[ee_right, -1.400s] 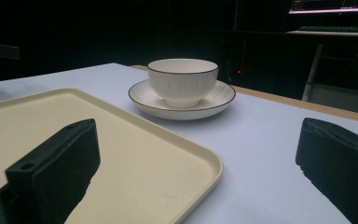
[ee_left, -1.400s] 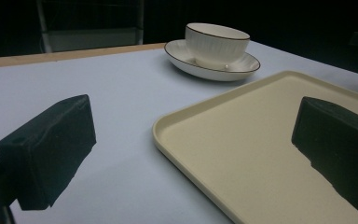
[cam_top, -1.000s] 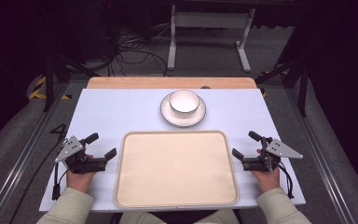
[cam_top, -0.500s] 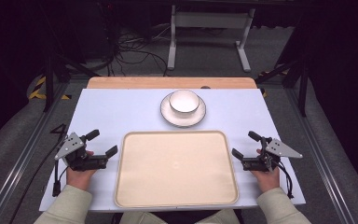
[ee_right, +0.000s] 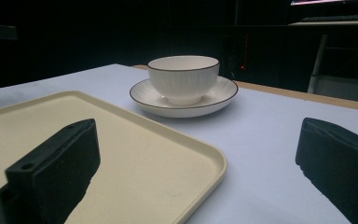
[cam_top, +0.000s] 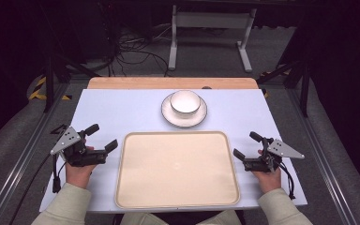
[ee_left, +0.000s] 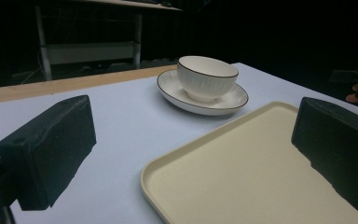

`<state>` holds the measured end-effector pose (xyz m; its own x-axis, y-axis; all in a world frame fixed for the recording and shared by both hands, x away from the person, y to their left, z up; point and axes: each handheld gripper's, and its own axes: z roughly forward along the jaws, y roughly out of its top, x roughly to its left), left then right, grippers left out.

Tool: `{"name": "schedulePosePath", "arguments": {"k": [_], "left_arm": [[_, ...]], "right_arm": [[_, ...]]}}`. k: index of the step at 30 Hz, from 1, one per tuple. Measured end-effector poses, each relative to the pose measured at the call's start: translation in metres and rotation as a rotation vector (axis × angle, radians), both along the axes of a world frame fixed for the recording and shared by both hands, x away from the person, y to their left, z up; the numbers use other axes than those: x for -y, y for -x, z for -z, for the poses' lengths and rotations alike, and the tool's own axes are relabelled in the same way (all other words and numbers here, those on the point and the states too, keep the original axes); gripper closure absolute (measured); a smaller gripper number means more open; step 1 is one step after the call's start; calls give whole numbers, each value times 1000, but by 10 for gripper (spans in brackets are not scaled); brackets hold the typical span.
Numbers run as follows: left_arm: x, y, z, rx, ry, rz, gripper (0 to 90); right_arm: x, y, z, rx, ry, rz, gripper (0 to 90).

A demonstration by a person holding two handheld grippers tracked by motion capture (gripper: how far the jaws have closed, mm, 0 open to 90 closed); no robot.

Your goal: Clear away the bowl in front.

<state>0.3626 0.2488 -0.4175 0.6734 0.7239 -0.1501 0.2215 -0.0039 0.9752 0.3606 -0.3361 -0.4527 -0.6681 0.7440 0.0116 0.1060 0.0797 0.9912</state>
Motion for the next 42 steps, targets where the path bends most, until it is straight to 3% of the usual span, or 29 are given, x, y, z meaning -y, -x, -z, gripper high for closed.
{"name": "schedulePosePath", "arguments": {"k": [6, 10, 23, 31, 42], "left_arm": [[1, -3, -9, 6, 20, 5, 2], [6, -5, -14, 10, 5, 15, 4], [18, -20, -27, -35, -20, 6, 20], [30, -36, -35, -64, -28, 9, 30], [50, -56, -48, -61, -54, 33, 38]], "right_arm": [[0, 0, 0, -5, -6, 3, 1], [1, 0, 0, -6, -6, 3, 1], [1, -1, 0, -17, -23, 2, 1], [1, -1, 0, -20, -25, -1, 1], [2, -1, 0, -22, -31, 2, 1]]}}
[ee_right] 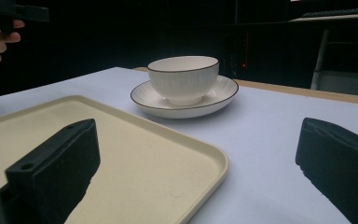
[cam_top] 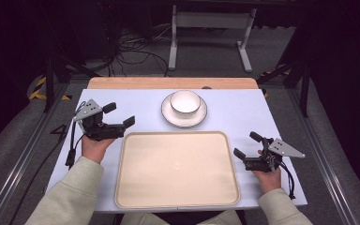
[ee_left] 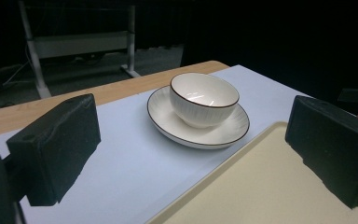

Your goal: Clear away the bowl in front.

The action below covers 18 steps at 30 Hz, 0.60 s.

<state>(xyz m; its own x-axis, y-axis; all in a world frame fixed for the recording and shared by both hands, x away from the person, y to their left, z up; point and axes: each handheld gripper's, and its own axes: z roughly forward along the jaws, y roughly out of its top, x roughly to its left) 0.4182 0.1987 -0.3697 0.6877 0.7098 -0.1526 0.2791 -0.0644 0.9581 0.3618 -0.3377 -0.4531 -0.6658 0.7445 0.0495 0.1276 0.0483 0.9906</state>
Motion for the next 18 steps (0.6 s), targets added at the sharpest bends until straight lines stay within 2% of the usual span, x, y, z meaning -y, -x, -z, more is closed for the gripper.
{"name": "schedulePosePath", "arguments": {"k": [5, 11, 18], "left_arm": [[6, -9, 0, -3, -11, -1, 45], [12, -20, -1, -3, 11, -1, 44], [21, -30, -6, 4, 3, 1, 44]], "right_arm": [[0, 0, 0, 0, 0, 0, 1], [0, 0, 0, -1, -1, 1, 1], [0, 0, 0, -2, -2, 1, 1]]}}
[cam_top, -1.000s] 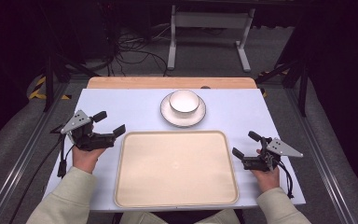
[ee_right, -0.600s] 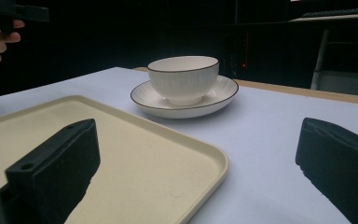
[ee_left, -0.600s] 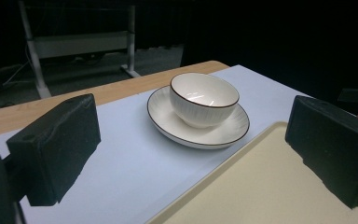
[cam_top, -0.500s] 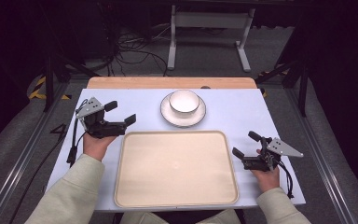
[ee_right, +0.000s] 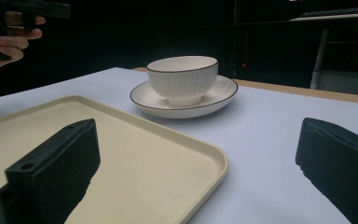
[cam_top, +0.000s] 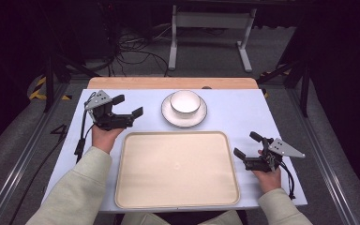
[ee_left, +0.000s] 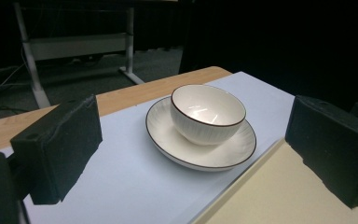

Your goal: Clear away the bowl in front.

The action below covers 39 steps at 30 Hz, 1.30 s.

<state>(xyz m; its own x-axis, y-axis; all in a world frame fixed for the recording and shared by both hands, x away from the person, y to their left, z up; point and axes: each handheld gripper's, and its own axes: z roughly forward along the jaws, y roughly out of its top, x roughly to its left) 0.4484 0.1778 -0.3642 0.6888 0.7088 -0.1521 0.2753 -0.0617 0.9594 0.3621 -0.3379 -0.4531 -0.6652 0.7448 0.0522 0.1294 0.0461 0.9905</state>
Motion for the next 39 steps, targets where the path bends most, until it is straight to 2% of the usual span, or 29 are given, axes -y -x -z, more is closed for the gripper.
{"name": "schedulePosePath", "arguments": {"k": [5, 13, 17, 20, 23, 27, 31, 33, 35, 39], "left_arm": [[10, -12, -3, -3, -24, -2, 42], [22, -28, -6, -32, -35, 0, 39], [28, -35, -7, -34, -42, 1, 37], [31, -39, -7, -41, -40, -2, 37], [31, -46, -5, -67, -16, -8, 38], [32, -52, -4, -78, -14, -20, 38], [37, -56, -6, -74, -39, -28, 37], [41, -58, -9, -64, -63, -34, 39], [45, -61, -12, -55, -96, -45, 82], [50, -65, -14, -74, -112, -67, 85]], "right_arm": [[0, 0, 0, 0, 0, 0, 1], [0, 0, 0, -1, -3, -1, 1], [0, 0, 0, -2, -6, -2, 1], [1, 0, 0, -4, -9, 0, 1], [1, 0, 0, -5, -10, -2, 1], [1, 0, 0, -8, -11, -3, 1], [1, 0, 0, -9, -15, -1, 1], [1, 0, 0, -11, -17, -1, 1], [1, 0, 1, -12, -19, 0, 1], [1, 0, 1, -14, -25, -1, 1]]}}
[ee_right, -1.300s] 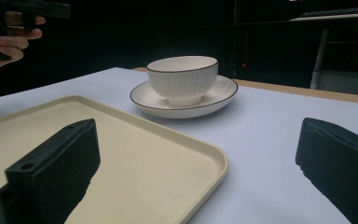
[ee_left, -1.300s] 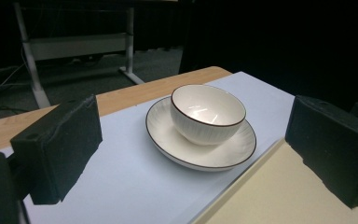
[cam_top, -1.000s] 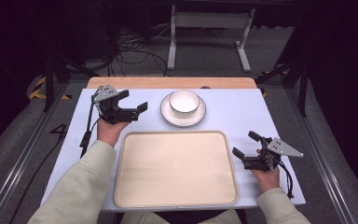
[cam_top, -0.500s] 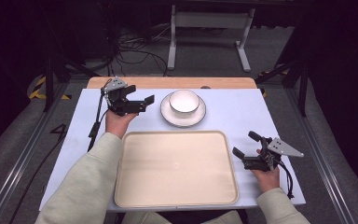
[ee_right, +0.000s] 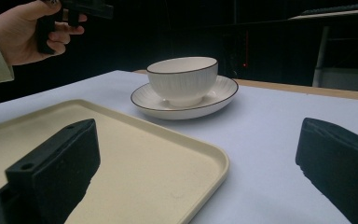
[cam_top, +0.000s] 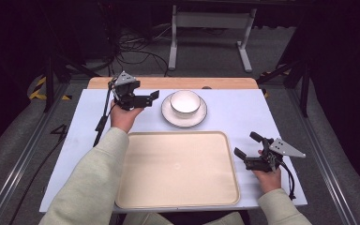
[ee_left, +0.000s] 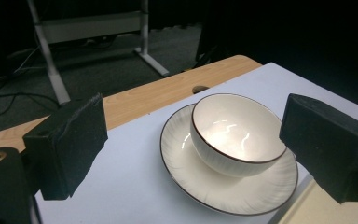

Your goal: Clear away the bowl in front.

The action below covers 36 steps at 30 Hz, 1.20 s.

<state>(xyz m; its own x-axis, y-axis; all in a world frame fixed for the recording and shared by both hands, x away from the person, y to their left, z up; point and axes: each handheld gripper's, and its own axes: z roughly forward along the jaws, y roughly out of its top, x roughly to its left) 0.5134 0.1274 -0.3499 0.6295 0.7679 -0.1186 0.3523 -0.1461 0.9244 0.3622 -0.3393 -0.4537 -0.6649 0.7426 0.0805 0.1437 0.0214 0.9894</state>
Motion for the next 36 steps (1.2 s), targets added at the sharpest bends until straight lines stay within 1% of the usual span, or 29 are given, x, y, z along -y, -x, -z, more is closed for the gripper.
{"name": "schedulePosePath", "arguments": {"k": [1, 3, 4, 5, 8, 10, 14, 15, 16, 17, 18, 19, 21, 22, 23, 24, 25, 26, 27, 28, 29, 30, 32, 34, 36], "left_arm": [[2, -2, -1, -18, -2, 2, 89], [4, -4, -1, -24, -6, 0, 97], [7, -6, -2, -41, -24, -2, 97], [11, -8, -2, -49, -36, -11, 103], [18, -12, -2, -87, -51, -18, 133], [20, -14, -2, -92, -53, -13, 144], [30, -20, -1, -133, -80, -10, 145], [32, -21, -1, -153, -85, -18, 146], [34, -23, -1, -163, -93, -15, 146], [37, -26, 0, -173, -90, -21, 152], [39, -27, 1, -187, -97, -23, 158], [41, -30, 2, -197, -100, -29, 161], [46, -33, 3, -224, -120, -77, 220], [49, -36, 5, -244, -126, -87, 229], [51, -39, 6, -259, -130, -80, 235], [51, -39, 6, -259, -130, -80, 239], [54, -42, 8, -282, -131, -73, 240], [54, -42, 8, -282, -131, -73, 241], [56, -43, 9, -289, -126, -76, 241], [58, -45, 10, -298, -131, -83, 257], [60, -46, 11, -306, -141, -85, 273], [63, -48, 13, -315, -165, -88, 279], [67, -51, 15, -337, -193, -93, 281], [71, -53, 18, -359, -203, -90, 281], [74, -55, 20, -372, -200, -84, 289]], "right_arm": [[0, 0, 0, 1, -1, 1, 1], [0, 0, 0, 0, -2, 0, 1], [0, 0, 0, -1, -2, 0, 1], [0, 0, 0, 0, -3, 0, 1], [1, 0, 0, -1, -5, -1, 1], [1, 0, 0, -2, -7, -2, 1], [1, 0, 0, -3, -8, -3, 1], [1, 0, 0, -4, -9, -3, 1], [1, 0, 0, -3, -9, -2, 1], [1, 0, 0, -4, -9, -1, 1], [1, 0, 0, -4, -10, -1, 1], [1, 0, 0, -5, -10, -2, 1], [1, 0, 0, -4, -11, -1, 2], [1, 0, 0, -5, -11, -2, 2], [1, 0, 0, -6, -11, -2, 2], [1, 0, 0, -6, -11, -2, 2], [1, 0, 0, -7, -11, -2, 2], [1, 0, 0, -7, -11, -2, 2], [1, -1, 0, -8, -10, -3, 2], [1, -1, 0, -9, -10, -3, 3], [1, -1, 0, -10, -10, -4, 2], [1, -1, 0, -9, -10, -5, 3], [1, -1, 0, -9, -13, -5, 2], [1, -1, 1, -9, -15, -4, 3], [1, -1, 1, -9, -15, -6, 3]]}}
